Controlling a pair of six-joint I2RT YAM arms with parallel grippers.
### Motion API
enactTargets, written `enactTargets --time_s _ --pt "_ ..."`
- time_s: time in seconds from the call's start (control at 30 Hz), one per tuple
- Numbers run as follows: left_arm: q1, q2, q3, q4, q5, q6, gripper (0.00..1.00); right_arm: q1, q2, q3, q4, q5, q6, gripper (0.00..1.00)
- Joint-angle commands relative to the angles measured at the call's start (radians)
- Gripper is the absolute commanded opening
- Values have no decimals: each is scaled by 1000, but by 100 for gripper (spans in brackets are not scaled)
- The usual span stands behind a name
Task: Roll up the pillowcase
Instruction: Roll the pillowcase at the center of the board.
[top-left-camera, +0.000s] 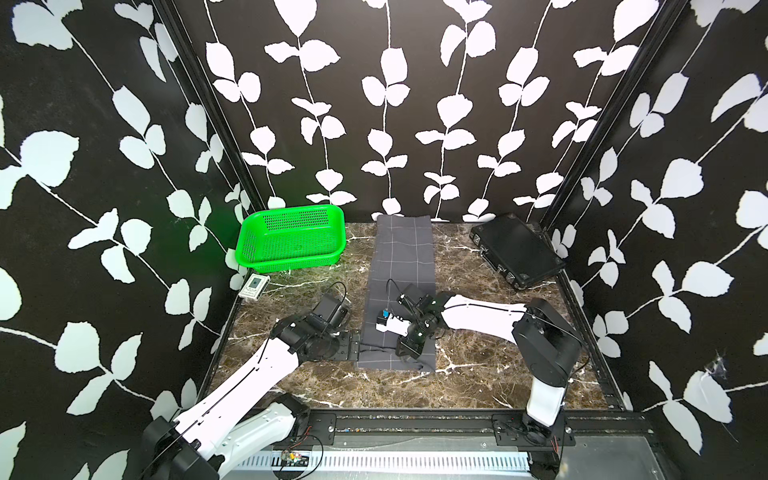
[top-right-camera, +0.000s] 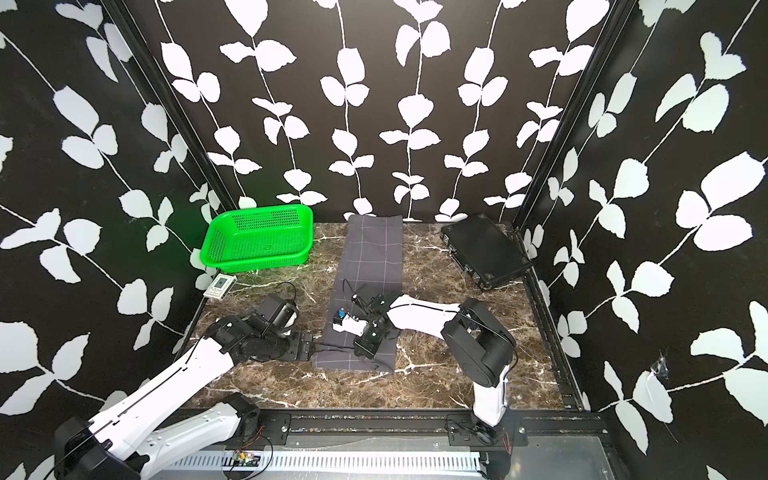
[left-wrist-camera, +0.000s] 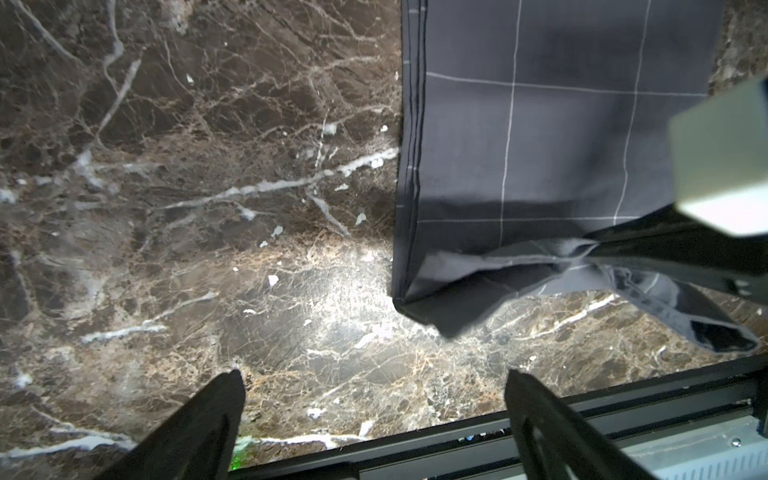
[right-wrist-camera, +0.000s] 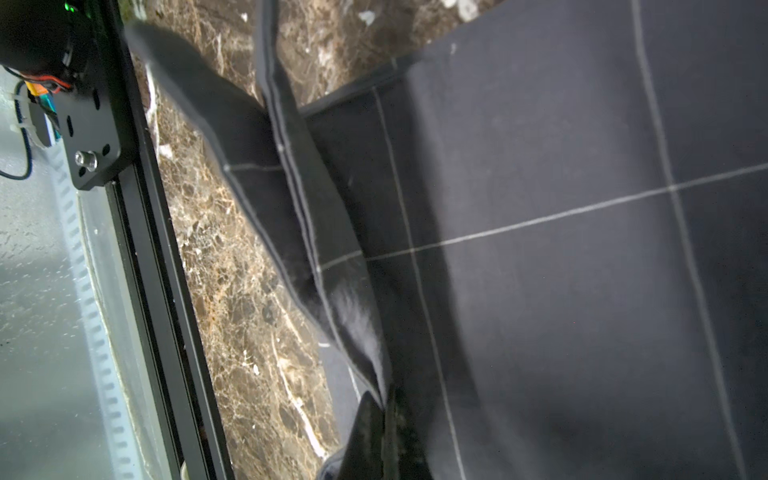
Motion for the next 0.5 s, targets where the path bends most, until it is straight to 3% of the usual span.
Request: enactTargets --time_s 0.0,0.47 --pt "-19 3 -31 38 23 -32 99 -20 11 51 -8 -18 -10 3" --pt "-35 198 -47 234 20 -8 99 -47 50 71 -20 15 -26 10"
